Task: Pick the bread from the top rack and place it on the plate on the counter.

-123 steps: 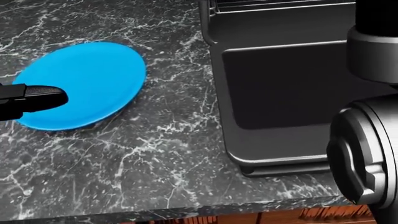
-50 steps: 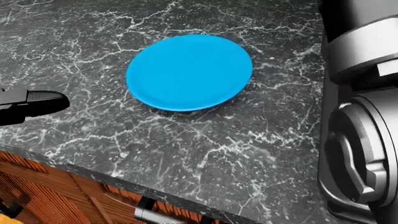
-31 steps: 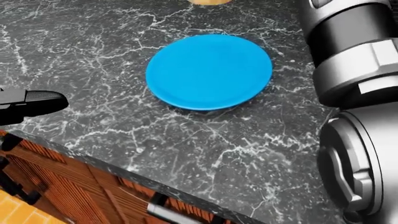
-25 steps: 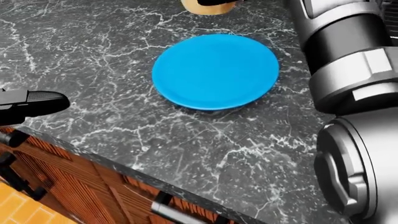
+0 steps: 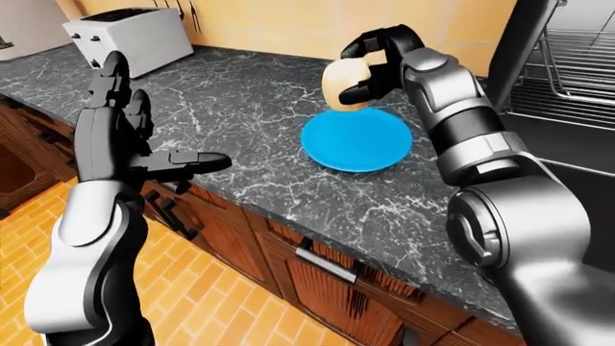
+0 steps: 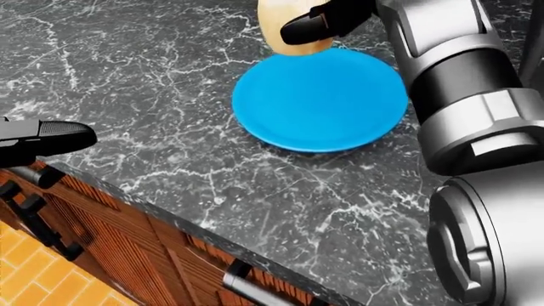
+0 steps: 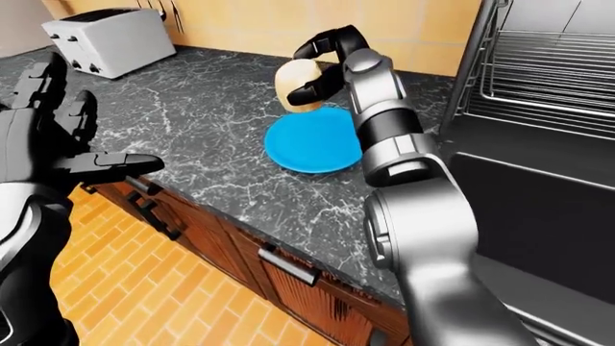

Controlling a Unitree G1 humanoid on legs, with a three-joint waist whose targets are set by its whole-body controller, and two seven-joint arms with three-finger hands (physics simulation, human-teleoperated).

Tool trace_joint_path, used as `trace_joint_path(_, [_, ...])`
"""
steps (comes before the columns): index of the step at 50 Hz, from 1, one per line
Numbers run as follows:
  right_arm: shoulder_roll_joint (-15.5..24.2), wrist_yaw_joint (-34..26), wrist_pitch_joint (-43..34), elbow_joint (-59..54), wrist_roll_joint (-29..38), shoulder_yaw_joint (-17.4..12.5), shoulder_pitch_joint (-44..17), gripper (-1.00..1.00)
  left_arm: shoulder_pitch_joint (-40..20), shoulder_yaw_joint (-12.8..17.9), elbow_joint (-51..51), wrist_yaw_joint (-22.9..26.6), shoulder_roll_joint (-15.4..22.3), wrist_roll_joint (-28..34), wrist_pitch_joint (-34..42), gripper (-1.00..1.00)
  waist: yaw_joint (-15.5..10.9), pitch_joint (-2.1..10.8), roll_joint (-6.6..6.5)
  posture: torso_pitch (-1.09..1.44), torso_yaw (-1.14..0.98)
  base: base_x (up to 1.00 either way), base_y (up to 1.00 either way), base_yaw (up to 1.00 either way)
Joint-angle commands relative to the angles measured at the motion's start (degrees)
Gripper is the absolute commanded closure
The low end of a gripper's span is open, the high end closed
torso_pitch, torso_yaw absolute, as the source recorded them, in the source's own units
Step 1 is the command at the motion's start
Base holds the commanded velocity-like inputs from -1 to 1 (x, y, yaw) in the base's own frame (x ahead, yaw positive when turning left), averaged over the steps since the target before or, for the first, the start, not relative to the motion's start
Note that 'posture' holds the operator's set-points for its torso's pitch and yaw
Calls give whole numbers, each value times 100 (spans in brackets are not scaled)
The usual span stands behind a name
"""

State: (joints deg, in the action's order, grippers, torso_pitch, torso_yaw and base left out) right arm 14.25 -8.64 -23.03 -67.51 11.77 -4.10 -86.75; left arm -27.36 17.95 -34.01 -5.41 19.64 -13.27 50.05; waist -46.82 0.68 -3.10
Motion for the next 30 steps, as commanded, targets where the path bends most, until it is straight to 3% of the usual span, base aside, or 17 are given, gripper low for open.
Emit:
trace_joint_path(1, [41,32,157,275,33,-30,-242,100,-138,52,-131,-12,72,38,-180,-100,-8,167,5,0,82,0,0,0])
trace_joint_path(30, [94,-120,-290,860,311,17,429,100,-38,24,-93,73,16,206,-256,-100,-79,181,36,0,82,0,0,0])
